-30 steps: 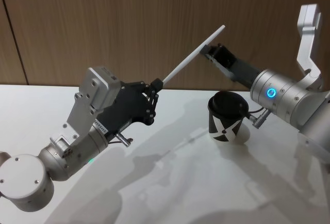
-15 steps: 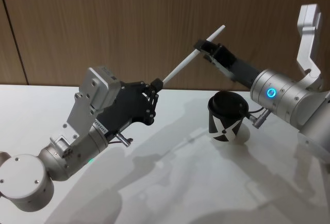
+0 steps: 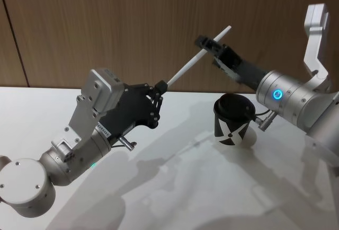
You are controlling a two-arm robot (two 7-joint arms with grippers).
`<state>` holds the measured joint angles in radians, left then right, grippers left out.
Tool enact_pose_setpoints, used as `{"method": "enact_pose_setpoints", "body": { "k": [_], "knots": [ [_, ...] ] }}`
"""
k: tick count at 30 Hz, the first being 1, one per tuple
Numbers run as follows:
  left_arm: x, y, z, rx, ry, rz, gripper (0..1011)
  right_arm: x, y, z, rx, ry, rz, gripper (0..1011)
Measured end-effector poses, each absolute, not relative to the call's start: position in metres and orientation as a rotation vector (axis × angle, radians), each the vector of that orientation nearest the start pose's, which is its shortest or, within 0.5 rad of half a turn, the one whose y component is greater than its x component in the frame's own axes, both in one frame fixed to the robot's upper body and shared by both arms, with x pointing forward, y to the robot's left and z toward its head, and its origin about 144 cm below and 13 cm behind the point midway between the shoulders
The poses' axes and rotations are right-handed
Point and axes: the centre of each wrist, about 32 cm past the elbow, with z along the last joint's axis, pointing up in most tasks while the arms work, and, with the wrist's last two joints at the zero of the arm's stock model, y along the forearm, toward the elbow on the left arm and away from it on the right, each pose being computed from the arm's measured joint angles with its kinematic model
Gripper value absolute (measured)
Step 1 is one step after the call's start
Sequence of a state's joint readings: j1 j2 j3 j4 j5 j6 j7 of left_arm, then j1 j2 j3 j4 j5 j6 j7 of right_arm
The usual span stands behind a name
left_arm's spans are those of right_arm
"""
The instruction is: Pick up the straw with one hand, pass it to the other hand, and insert it into the cup.
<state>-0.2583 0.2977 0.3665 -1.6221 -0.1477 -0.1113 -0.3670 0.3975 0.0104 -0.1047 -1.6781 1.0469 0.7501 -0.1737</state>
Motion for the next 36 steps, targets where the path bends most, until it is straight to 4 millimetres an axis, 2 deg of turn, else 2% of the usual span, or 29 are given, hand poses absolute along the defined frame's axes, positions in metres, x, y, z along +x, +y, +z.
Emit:
{"method": "enact_pose_setpoints", "body": {
  "k": [5, 17, 21, 28, 36],
  "knots": [
    [0.505, 0.197, 1.226, -0.053, -0.378, 0.83, 0, 0.536, -0.188, 1.319, 0.302, 0.805, -0.945, 1000],
    [0.505, 0.197, 1.226, -0.053, -0.378, 0.83, 0, 0.544, -0.182, 1.32, 0.301, 0.807, -0.937, 1001],
    [0.505, 0.197, 1.226, -0.053, -0.378, 0.83, 0, 0.545, -0.181, 1.32, 0.301, 0.808, -0.935, 949],
    [0.505, 0.197, 1.226, -0.053, -0.378, 0.83, 0, 0.547, -0.18, 1.32, 0.3, 0.808, -0.932, 784],
    [0.505, 0.197, 1.226, -0.053, -0.378, 0.83, 0, 0.548, -0.179, 1.321, 0.301, 0.809, -0.93, 520]
  ]
}}
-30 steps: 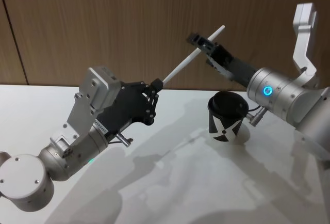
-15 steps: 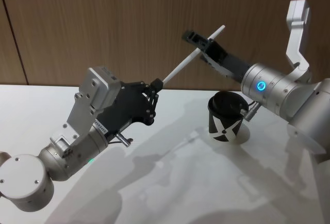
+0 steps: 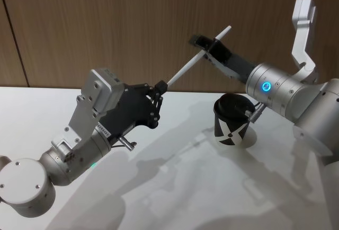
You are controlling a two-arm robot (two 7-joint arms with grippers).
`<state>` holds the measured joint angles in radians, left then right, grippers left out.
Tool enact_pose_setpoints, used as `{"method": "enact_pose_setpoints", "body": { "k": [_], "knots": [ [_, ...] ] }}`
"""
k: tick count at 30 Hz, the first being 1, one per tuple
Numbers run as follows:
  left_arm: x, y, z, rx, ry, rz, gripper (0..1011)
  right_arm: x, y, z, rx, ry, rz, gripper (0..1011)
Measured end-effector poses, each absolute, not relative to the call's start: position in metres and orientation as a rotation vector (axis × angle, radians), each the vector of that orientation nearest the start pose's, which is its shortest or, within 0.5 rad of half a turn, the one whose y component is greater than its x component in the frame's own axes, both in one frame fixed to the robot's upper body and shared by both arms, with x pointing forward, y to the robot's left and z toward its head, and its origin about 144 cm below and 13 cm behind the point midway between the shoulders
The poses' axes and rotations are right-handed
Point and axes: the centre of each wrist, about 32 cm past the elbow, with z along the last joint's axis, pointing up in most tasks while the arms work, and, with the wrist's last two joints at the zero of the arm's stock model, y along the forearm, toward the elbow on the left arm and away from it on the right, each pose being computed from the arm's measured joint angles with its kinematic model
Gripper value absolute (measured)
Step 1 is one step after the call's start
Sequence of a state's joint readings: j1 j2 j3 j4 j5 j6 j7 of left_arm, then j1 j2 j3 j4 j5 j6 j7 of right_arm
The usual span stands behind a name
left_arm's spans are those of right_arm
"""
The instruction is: Pick up the straw with one hand, pass it to the other hand, and insert it into the cup.
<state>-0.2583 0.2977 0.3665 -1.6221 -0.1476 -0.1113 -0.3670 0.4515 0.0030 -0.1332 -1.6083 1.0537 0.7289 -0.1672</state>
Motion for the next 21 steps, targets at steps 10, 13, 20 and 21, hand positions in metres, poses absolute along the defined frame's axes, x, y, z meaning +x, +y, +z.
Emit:
{"method": "enact_pose_setpoints", "body": {
  "k": [10, 13, 20, 21],
  "knots": [
    [0.5052, 0.1974, 1.2259, -0.053, -0.378, 0.83, 0, 0.5489, -0.1783, 1.3208, 0.302, 0.809, -0.929, 196],
    [0.5052, 0.1974, 1.2259, -0.053, -0.378, 0.83, 0, 0.549, -0.1782, 1.3208, 0.302, 0.809, -0.929, 114],
    [0.5052, 0.1974, 1.2259, -0.053, -0.378, 0.83, 0, 0.5492, -0.178, 1.3208, 0.302, 0.809, -0.928, 36],
    [0.5052, 0.1974, 1.2259, -0.053, -0.378, 0.83, 0, 0.5492, -0.178, 1.3208, 0.302, 0.809, -0.928, 31]
  ]
}}
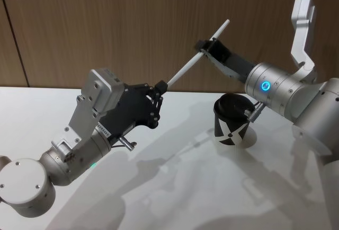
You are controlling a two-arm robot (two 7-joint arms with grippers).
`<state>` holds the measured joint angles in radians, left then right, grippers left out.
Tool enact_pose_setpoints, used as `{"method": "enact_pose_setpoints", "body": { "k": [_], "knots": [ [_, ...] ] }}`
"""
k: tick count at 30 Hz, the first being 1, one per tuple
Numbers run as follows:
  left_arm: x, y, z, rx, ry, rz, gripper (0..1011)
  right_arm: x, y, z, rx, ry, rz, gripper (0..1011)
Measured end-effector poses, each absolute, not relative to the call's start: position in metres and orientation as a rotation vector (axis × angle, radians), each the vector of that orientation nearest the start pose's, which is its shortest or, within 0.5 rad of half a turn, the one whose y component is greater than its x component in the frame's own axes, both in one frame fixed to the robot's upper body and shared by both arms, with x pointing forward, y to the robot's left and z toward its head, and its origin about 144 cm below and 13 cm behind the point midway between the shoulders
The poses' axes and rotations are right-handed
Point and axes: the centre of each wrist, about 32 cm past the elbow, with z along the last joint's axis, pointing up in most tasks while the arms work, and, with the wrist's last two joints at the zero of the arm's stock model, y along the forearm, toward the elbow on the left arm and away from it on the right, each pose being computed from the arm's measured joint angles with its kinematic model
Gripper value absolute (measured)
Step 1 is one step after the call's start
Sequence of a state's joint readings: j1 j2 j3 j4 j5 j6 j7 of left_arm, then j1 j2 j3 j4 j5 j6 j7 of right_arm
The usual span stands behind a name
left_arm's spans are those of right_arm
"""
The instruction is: Pick up the straw with one hand, pass it to the other hand, and insert it into the cup.
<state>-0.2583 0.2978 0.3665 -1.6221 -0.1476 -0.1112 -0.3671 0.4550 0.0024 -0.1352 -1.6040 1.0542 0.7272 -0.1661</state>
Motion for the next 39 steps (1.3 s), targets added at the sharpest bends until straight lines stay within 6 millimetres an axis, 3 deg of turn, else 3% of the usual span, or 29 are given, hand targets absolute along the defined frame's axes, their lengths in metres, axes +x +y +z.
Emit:
{"method": "enact_pose_setpoints", "body": {
  "k": [9, 15, 24, 29, 39],
  "knots": [
    [0.5052, 0.1974, 1.226, -0.053, -0.378, 0.83, 0, 0.5491, -0.1781, 1.3208, 0.306, 0.815, -0.927, 5],
    [0.5052, 0.1974, 1.2259, -0.053, -0.378, 0.83, 125, 0.5484, -0.1782, 1.3201, 0.311, 0.824, -0.923, 5],
    [0.5052, 0.1974, 1.2259, -0.053, -0.378, 0.83, 389, 0.5469, -0.1771, 1.3191, 0.319, 0.806, -0.923, 6],
    [0.5052, 0.1974, 1.2259, -0.053, -0.378, 0.83, 595, 0.546, -0.1771, 1.3178, 0.325, 0.754, -0.935, 5],
    [0.5052, 0.1974, 1.2259, -0.053, -0.378, 0.83, 869, 0.5448, -0.1799, 1.3149, 0.33, 0.611, -0.973, 5]
  ]
}}
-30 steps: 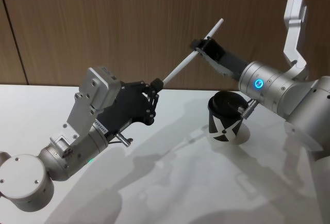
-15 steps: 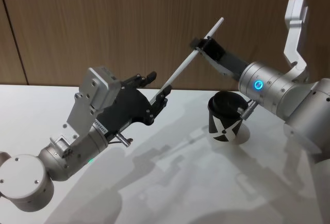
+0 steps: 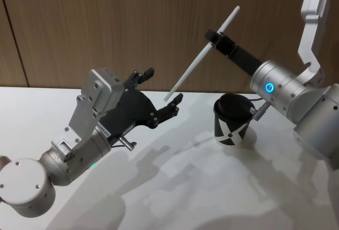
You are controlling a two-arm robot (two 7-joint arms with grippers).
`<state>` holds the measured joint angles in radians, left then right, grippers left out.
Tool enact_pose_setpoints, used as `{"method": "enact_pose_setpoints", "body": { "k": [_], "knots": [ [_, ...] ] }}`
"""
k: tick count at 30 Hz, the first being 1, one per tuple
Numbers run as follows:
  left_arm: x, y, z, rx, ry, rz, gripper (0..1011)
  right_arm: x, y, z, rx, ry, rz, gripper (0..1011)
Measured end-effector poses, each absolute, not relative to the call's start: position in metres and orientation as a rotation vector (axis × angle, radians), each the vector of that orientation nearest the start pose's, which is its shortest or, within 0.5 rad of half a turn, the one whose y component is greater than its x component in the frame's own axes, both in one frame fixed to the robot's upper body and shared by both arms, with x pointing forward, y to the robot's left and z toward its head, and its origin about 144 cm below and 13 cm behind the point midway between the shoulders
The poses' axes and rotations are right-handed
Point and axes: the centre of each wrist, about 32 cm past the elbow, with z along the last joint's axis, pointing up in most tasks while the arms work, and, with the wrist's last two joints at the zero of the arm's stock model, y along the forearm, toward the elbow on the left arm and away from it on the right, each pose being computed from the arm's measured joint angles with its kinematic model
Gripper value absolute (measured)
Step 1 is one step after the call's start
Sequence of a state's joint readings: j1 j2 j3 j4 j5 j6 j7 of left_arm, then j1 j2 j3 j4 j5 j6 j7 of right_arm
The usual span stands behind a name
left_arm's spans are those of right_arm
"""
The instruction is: Pick up the straw with one hand, pass it to the other hand, and insert it into the cup.
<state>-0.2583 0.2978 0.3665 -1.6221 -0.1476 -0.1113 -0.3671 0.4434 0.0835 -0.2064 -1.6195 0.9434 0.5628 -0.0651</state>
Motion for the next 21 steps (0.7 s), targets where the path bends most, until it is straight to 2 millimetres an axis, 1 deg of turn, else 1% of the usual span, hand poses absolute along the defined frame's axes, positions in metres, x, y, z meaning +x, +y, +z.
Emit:
{"method": "enact_pose_setpoints", "body": {
  "k": [1, 2, 3, 4, 5, 14, 20, 21],
  "knots": [
    [0.505, 0.197, 1.226, -0.053, -0.378, 0.83, 921, 0.545, -0.181, 1.314, 0.33, 0.586, -0.98, 5],
    [0.505, 0.197, 1.226, -0.053, -0.378, 0.83, 929, 0.545, -0.182, 1.314, 0.332, 0.557, -0.988, 5],
    [0.505, 0.197, 1.226, -0.053, -0.378, 0.83, 950, 0.545, -0.182, 1.314, 0.332, 0.557, -0.988, 5],
    [0.505, 0.197, 1.226, -0.053, -0.378, 0.83, 992, 0.545, -0.183, 1.314, 0.332, 0.526, -0.997, 6],
    [0.505, 0.197, 1.226, -0.053, -0.378, 0.83, 1001, 0.545, -0.183, 1.314, 0.332, 0.512, -0.999, 5],
    [0.505, 0.197, 1.226, -0.053, -0.378, 0.83, 1001, 0.547, -0.193, 1.312, 0.319, 0.332, -1.035, 6],
    [0.505, 0.197, 1.226, -0.053, -0.378, 0.83, 1001, 0.549, -0.203, 1.31, 0.302, 0.182, -1.051, 5],
    [0.505, 0.197, 1.226, -0.053, -0.378, 0.83, 1000, 0.549, -0.203, 1.31, 0.302, 0.182, -1.051, 5]
  ]
}}
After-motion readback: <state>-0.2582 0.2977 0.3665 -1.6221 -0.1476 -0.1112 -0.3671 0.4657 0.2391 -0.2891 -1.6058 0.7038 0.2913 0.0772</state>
